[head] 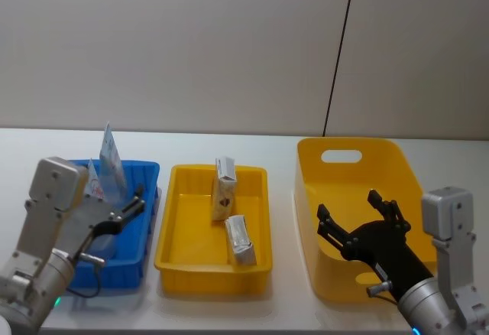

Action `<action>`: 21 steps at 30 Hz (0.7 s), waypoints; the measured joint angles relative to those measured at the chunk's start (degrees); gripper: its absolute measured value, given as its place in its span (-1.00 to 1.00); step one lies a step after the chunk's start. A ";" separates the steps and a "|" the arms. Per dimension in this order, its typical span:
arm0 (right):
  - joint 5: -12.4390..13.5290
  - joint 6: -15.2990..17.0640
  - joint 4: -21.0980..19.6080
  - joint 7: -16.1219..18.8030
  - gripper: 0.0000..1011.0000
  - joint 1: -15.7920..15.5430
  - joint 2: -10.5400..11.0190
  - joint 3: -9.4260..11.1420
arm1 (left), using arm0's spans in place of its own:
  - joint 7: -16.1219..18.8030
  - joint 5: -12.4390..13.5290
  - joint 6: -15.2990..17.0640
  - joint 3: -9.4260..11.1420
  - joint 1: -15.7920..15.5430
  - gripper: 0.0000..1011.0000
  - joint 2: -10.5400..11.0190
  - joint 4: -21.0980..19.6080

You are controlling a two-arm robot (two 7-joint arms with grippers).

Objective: Bimanual collaborative sorting of washing and personal care products

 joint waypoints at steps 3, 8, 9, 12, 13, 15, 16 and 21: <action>0.00 0.00 0.00 0.00 0.98 0.00 0.00 0.00 | 0.47 -0.20 0.89 -0.92 -0.59 0.98 -0.40 0.95; 0.00 0.00 0.00 0.00 0.98 0.00 0.00 0.00 | 0.65 -0.68 1.88 -1.76 -1.66 0.98 -1.04 2.69; 0.00 0.00 0.00 0.00 0.98 0.00 0.00 0.00 | 0.65 -0.80 2.09 -1.87 -1.87 0.98 -1.16 3.02; 0.00 0.00 0.00 0.00 0.98 0.00 0.00 0.00 | 0.60 -1.19 2.80 -2.31 -2.86 0.98 -1.72 4.65; 0.00 0.00 0.00 0.00 0.98 0.00 0.00 0.00 | 0.48 -1.44 3.17 -2.48 -3.37 0.98 -2.01 5.53; 0.00 0.00 0.00 0.00 0.98 0.00 0.00 0.00 | 0.31 -1.66 3.45 -2.63 -3.90 0.98 -2.35 6.40; 0.00 0.00 0.00 0.00 0.98 0.00 0.00 0.00 | 0.23 -1.78 3.58 -2.73 -4.25 0.98 -2.57 7.04; 0.00 0.00 0.00 0.00 0.98 0.00 0.00 0.00 | -0.53 -2.83 4.53 -3.32 -6.39 0.98 -4.12 10.87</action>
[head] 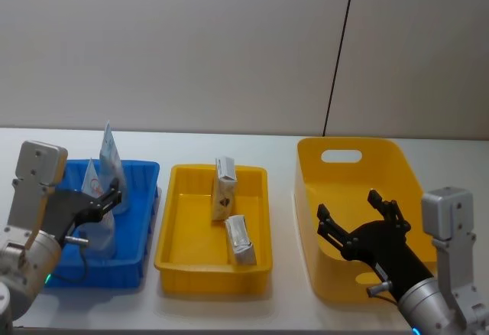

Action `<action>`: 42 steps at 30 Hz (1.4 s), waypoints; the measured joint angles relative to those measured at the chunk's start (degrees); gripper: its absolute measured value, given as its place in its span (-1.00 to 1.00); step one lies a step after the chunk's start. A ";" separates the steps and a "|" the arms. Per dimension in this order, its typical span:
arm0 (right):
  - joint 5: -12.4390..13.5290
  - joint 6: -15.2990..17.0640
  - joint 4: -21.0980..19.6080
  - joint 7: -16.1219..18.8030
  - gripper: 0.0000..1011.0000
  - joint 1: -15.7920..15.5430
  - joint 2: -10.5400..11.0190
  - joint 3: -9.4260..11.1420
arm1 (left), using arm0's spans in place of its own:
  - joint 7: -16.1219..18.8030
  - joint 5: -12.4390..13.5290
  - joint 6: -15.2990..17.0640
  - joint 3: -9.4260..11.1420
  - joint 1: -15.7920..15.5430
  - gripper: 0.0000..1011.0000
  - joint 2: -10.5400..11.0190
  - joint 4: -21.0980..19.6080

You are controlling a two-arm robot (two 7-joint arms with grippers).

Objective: Bimanual collaborative sorting of washing and personal care products

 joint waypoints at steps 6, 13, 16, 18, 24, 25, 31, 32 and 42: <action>0.00 0.00 0.00 0.00 0.98 0.00 0.00 0.00 | -0.44 -0.93 0.77 -0.55 -1.83 0.98 -1.51 3.40; 0.00 0.00 0.00 0.00 0.98 0.00 0.00 0.00 | -0.65 -1.91 1.55 -1.24 -4.02 0.98 -3.57 7.58; 0.00 0.00 0.00 0.00 0.98 0.00 0.00 0.00 | -0.60 -2.21 1.92 -1.52 -4.81 0.98 -4.45 9.14; 0.00 0.00 0.00 0.00 0.98 0.00 0.00 0.00 | -0.48 -2.39 2.23 -1.73 -5.24 0.98 -4.98 10.13; 0.00 0.00 0.00 0.00 0.98 0.00 0.00 0.00 | 0.08 -2.78 3.20 -2.26 -6.11 0.98 -6.31 12.18; 0.00 0.00 0.00 0.00 0.98 0.00 0.00 0.00 | 0.16 -2.81 3.32 -2.32 -6.18 0.98 -6.45 12.37; 0.00 0.00 0.00 0.00 0.98 0.00 0.00 0.00 | 0.79 -2.89 4.22 -2.66 -6.54 0.81 -7.41 13.54; 0.00 0.00 0.00 0.00 0.98 0.00 0.00 0.00 | 0.87 -2.89 4.32 -2.68 -6.56 0.79 -7.48 13.59; 0.00 0.00 0.00 0.00 0.98 0.00 0.00 0.00 | 1.94 -1.87 5.41 -2.69 -6.64 0.19 -8.23 14.22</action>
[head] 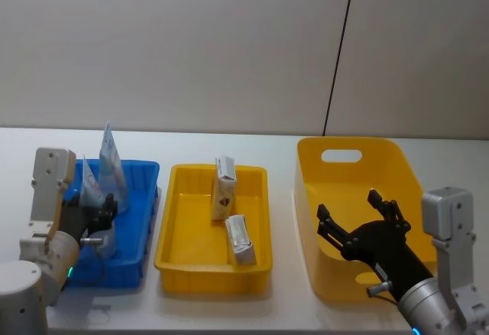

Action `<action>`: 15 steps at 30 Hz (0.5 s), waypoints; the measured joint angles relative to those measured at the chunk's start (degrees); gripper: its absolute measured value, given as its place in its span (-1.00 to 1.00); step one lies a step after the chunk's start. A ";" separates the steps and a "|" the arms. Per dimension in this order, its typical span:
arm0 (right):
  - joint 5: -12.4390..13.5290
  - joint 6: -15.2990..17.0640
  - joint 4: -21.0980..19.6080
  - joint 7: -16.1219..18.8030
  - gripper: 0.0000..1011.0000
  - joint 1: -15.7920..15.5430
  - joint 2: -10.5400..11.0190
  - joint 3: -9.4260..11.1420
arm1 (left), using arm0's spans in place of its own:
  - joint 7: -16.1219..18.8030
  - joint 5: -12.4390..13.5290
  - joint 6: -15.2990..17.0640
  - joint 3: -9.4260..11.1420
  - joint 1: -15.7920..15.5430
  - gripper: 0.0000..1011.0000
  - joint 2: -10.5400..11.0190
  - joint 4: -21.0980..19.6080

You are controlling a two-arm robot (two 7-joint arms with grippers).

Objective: Bimanual collaborative sorting of washing and personal care products

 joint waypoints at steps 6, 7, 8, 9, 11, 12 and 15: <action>0.00 0.00 0.00 0.00 0.98 0.00 0.00 0.00 | 0.30 0.75 0.09 0.12 0.11 0.02 -0.08 -0.02; 0.00 0.00 0.00 0.00 0.98 0.00 0.00 0.00 | 0.34 0.85 0.09 0.14 0.14 0.00 -0.08 -0.03; 0.00 0.00 0.00 0.00 0.98 0.00 0.00 0.00 | 0.40 1.08 0.09 0.17 0.22 -0.02 -0.09 -0.10; 0.00 0.00 0.00 0.00 0.98 0.00 0.00 0.00 | 0.42 1.16 0.07 0.18 0.25 -0.04 -0.09 -0.15; 0.00 0.00 0.00 0.00 0.98 0.00 0.00 0.00 | 0.48 1.49 -0.15 0.23 0.40 -0.04 -0.09 -0.29; 0.00 0.00 0.00 0.00 0.98 0.00 0.00 0.00 | 0.48 1.49 -0.15 0.23 0.40 -0.06 -0.09 -0.29; 0.00 0.00 0.00 0.00 0.98 0.00 0.00 0.00 | 0.53 2.02 -0.97 0.26 0.67 -0.11 -0.04 -0.68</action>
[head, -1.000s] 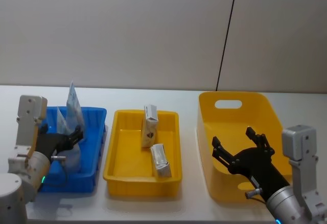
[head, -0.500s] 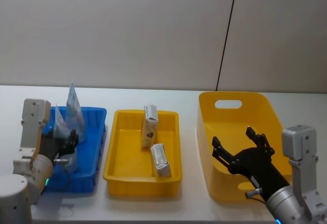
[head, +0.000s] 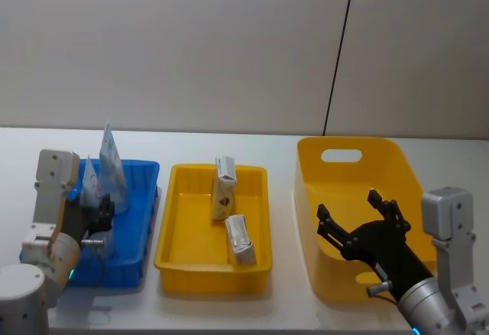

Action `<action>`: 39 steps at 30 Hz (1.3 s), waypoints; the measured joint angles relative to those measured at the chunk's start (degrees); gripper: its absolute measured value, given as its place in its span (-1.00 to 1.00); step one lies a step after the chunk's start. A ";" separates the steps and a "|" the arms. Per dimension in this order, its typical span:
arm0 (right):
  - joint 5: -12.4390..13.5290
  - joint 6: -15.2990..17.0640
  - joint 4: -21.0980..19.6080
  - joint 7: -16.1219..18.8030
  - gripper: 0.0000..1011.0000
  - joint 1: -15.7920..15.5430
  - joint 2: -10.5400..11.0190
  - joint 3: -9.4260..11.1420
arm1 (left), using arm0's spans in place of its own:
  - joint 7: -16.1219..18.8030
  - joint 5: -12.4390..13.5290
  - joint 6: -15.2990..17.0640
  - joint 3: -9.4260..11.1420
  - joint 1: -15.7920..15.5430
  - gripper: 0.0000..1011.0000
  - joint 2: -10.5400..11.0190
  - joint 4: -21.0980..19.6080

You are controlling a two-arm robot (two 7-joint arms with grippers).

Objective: Bimanual collaborative sorting of washing and personal care products

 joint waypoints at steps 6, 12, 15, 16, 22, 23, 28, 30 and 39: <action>0.00 0.00 0.00 0.00 0.98 0.00 0.00 0.00 | -0.12 0.71 -2.25 -0.03 0.62 -0.19 0.26 -1.26; 0.00 0.00 0.00 0.00 0.98 0.00 0.00 0.00 | -0.91 1.11 -4.73 -0.21 1.29 -0.27 0.72 -3.15; 0.00 0.00 0.00 0.00 0.98 0.00 0.00 0.00 | -1.74 1.19 -6.52 -0.42 1.83 -0.32 1.09 -4.81; 0.00 0.00 0.00 0.00 0.98 0.01 0.00 0.00 | -1.95 1.19 -6.79 -0.48 1.97 -0.32 1.16 -5.16; 0.00 0.00 0.00 0.00 0.98 0.00 0.00 0.00 | -3.39 0.98 -8.45 -0.86 2.73 -0.38 1.68 -7.63; 0.00 0.00 0.00 0.00 0.98 0.00 0.00 0.00 | -3.97 0.76 -8.90 -0.98 2.95 -0.40 1.81 -8.38; 0.00 0.00 0.00 0.00 0.98 0.00 0.00 0.00 | -6.23 -0.15 -10.18 -1.21 3.45 -0.45 2.17 -10.39; 0.00 0.00 0.00 0.00 0.98 0.00 0.00 0.00 | -6.99 -0.44 -10.53 -1.22 3.51 -0.47 2.24 -10.84; 0.00 0.00 0.00 0.00 0.98 0.00 0.00 0.00 | -12.49 -2.59 -12.74 -0.72 2.90 -0.50 2.15 -12.42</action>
